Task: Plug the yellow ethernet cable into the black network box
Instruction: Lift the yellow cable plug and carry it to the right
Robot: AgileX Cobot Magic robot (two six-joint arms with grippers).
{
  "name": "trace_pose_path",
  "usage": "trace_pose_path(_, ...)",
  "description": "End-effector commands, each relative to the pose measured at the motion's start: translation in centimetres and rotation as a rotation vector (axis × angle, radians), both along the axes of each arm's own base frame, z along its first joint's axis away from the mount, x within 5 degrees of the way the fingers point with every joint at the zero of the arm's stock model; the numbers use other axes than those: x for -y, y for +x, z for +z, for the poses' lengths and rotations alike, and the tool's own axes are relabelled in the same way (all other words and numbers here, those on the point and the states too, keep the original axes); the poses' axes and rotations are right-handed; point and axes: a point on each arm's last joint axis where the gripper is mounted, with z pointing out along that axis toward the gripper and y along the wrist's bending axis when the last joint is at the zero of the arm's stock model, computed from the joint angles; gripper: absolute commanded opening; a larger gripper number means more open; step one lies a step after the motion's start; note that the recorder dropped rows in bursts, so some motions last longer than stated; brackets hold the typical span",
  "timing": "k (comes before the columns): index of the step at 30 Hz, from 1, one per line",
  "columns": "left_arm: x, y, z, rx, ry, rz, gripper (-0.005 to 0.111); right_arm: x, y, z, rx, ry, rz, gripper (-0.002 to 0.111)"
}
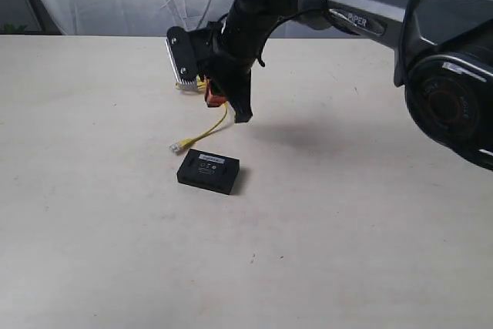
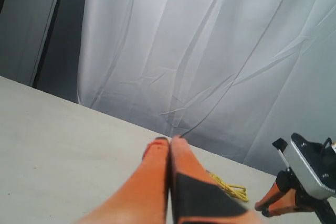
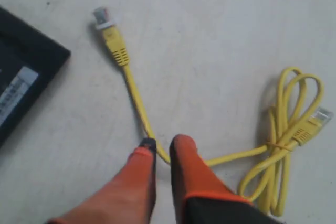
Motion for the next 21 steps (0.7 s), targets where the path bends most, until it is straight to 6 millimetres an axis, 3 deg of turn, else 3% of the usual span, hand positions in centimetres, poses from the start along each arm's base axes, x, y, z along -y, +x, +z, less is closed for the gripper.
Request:
trace_pose_path(1,0.0,0.0,-0.1,0.0,-0.002,0.001,0.0,0.2,0.2,-1.7,0.076,-0.01,0.037,0.041)
trace_pose_path(2,0.0,0.0,-0.1,0.0,-0.002,0.001,0.0,0.2,0.5,-2.4,0.117,-0.008,0.054,0.053)
trace_pose_path(3,0.0,0.0,-0.1,0.0,-0.002,0.001,0.0,0.2,0.5,-2.8,0.129,-0.015,0.078,0.055)
trace_pose_path(7,0.0,0.0,-0.1,0.0,-0.002,0.001,0.0,0.0,0.6,-4.8,0.131,-0.037,0.156,0.051)
trace_pose_path(15,0.0,0.0,-0.1,0.0,-0.002,0.001,0.0,-0.2,1.2,-8.4,0.148,-0.05,0.146,0.049)
trace_pose_path(17,0.0,0.0,-0.1,0.0,-0.002,0.001,0.0,0.0,1.0,-8.9,0.122,-0.065,0.155,0.04)
trace_pose_path(18,0.0,0.0,-0.1,0.0,-0.002,0.001,0.0,0.0,0.8,-9.0,0.104,-0.073,0.161,0.031)
trace_pose_path(20,0.0,0.0,-0.1,0.0,-0.002,0.001,0.0,0.2,0.5,-9.1,0.065,-0.091,0.177,0.004)
trace_pose_path(21,0.0,0.0,-0.1,0.0,-0.002,0.001,0.0,0.2,0.4,-8.8,0.054,-0.093,0.179,0.0)
